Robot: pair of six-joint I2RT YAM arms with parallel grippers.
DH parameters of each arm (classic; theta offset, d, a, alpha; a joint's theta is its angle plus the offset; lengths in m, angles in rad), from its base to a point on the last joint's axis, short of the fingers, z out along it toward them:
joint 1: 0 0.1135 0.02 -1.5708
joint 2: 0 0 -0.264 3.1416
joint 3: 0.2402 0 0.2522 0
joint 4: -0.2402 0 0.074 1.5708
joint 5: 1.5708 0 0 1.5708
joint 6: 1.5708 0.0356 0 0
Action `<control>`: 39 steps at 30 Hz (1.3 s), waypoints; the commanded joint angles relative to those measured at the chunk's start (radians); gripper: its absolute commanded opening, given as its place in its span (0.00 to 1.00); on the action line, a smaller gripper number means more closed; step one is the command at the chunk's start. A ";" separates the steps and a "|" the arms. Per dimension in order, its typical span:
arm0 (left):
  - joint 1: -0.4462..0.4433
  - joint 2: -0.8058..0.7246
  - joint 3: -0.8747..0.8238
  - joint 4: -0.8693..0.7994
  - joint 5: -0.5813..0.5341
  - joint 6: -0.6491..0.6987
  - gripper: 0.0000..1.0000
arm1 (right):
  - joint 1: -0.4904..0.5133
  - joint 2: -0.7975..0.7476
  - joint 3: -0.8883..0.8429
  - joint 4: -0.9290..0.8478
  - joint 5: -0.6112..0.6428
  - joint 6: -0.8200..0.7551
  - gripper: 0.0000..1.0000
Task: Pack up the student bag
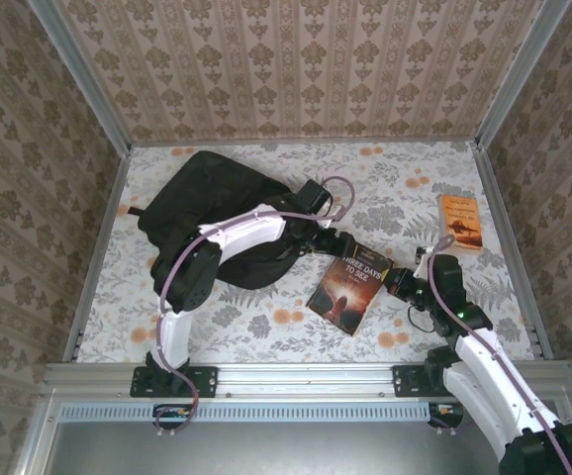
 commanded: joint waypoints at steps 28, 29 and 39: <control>0.052 0.108 -0.035 0.476 0.544 -0.283 0.56 | -0.098 0.002 -0.047 0.050 -0.037 0.102 0.00; 0.052 0.108 -0.037 0.486 0.551 -0.287 0.53 | -0.099 0.005 -0.048 0.051 -0.035 0.103 0.00; 0.019 0.137 0.006 0.416 0.612 -0.221 0.49 | -0.107 0.066 -0.035 0.099 -0.043 0.118 0.00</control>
